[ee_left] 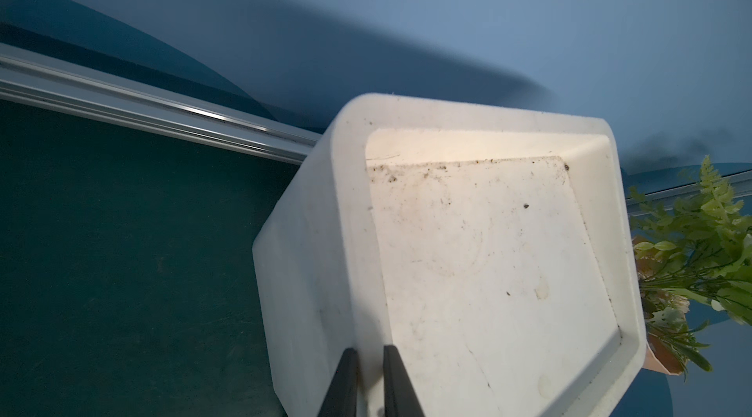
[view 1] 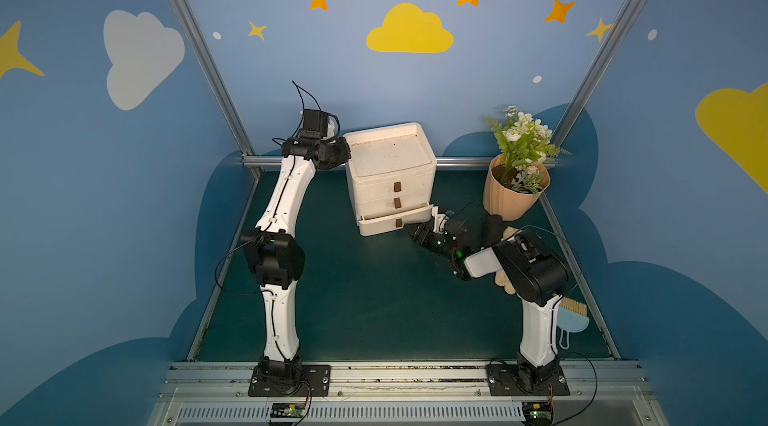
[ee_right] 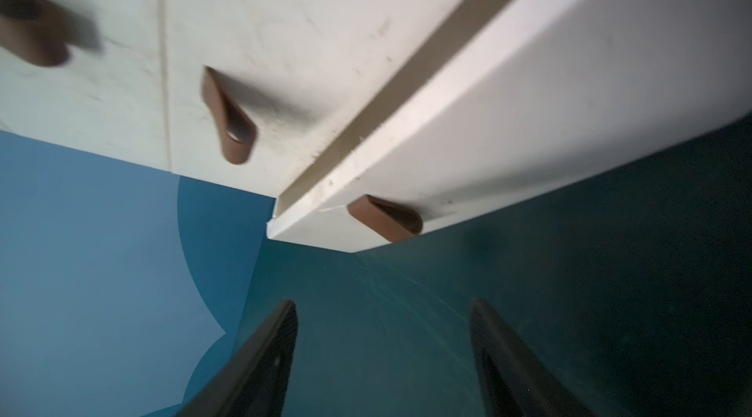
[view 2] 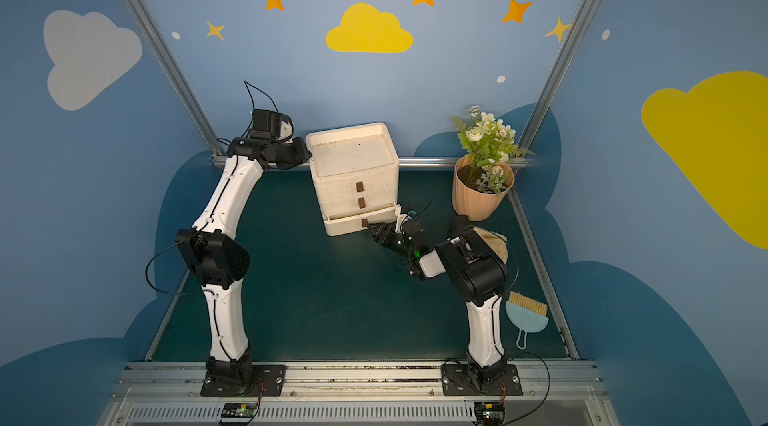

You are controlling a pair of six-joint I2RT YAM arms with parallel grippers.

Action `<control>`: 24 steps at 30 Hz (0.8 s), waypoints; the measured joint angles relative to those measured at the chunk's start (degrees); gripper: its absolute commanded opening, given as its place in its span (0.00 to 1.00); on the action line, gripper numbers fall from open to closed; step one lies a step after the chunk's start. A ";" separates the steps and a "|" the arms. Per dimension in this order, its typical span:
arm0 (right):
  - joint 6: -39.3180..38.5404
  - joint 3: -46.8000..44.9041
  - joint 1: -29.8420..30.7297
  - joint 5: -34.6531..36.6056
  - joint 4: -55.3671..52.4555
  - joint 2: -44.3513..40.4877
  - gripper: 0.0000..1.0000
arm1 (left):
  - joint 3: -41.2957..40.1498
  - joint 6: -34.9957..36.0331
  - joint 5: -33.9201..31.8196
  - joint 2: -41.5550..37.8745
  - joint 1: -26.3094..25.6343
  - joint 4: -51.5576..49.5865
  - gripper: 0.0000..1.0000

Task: Place the umbrella in the drawer by color
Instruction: Close the drawer in the storage box, then open the drawer in the storage box.

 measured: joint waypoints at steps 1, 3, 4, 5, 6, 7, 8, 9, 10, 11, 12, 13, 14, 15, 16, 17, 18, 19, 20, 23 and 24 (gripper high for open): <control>-0.02 0.35 0.02 -0.61 0.02 1.36 0.69 | 0.00 0.00 0.02 0.00 0.00 0.00 0.15; -0.24 1.75 0.00 -1.90 0.50 2.51 0.70 | 0.00 0.00 0.15 0.02 0.00 0.02 0.15; -0.70 2.93 0.02 -2.12 0.26 2.93 0.70 | 0.00 0.00 0.17 0.02 0.00 0.02 0.15; -1.05 3.96 0.02 -2.51 0.22 3.28 0.70 | 0.00 0.00 0.17 0.02 0.00 0.02 0.15; -1.31 4.72 0.02 -2.86 0.24 3.43 0.70 | 0.00 -0.02 0.17 0.04 0.00 0.02 0.15; -1.55 5.44 0.02 -3.19 0.28 3.52 0.70 | 0.02 -0.02 0.17 0.04 0.00 0.02 0.15; -1.88 6.23 0.02 -3.56 0.37 3.74 0.70 | 0.02 -0.02 0.20 0.07 0.00 0.02 0.15; -1.97 6.82 0.02 -3.85 0.42 3.98 0.70 | 0.04 -0.02 0.20 0.09 0.02 0.02 0.15; -2.08 7.48 0.02 -4.13 0.59 4.39 0.69 | 0.15 -0.02 0.22 0.13 0.02 -0.04 0.15; -2.12 8.02 0.02 -4.31 0.68 4.81 0.69 | 0.20 -0.02 0.22 0.15 0.02 -0.07 0.15; -2.10 8.55 0.04 -4.46 0.79 5.44 0.69 | 0.24 -0.02 0.22 0.20 0.02 -0.11 0.15; -2.01 8.98 0.04 -4.52 0.83 6.10 0.69 | 0.26 -0.04 0.22 0.24 0.02 -0.11 0.15; -1.86 9.29 0.09 -4.55 0.92 6.69 0.69 | 0.31 -0.04 0.22 0.24 0.02 -0.13 0.15; -1.73 9.51 0.11 -4.52 0.96 7.30 0.69 | 0.35 -0.04 0.22 0.24 0.02 -0.15 0.15; -1.62 9.70 0.13 -4.52 0.96 7.91 0.69 | 0.35 -0.04 0.22 0.24 0.02 -0.17 0.15; -1.25 9.86 0.15 -4.57 1.16 8.33 0.69 | 0.37 -0.02 0.22 0.24 0.02 -0.22 0.15; -1.20 10.12 0.15 -4.57 1.22 8.50 0.69 | 0.46 -0.04 0.22 0.28 0.02 -0.28 0.15; -1.09 10.60 0.20 -4.50 1.22 8.70 0.68 | 0.55 -0.04 0.22 0.31 0.02 -0.33 0.15; -1.01 11.10 0.24 -4.57 1.22 8.90 0.68 | 0.57 -0.04 0.22 0.33 0.02 -0.35 0.15; -0.83 12.81 0.28 -4.83 1.20 9.55 0.65 | 0.57 -0.02 0.22 0.33 0.02 -0.35 0.15; -0.79 13.38 0.31 -4.98 1.20 9.84 0.64 | 0.57 -0.02 0.20 0.33 0.02 -0.35 0.15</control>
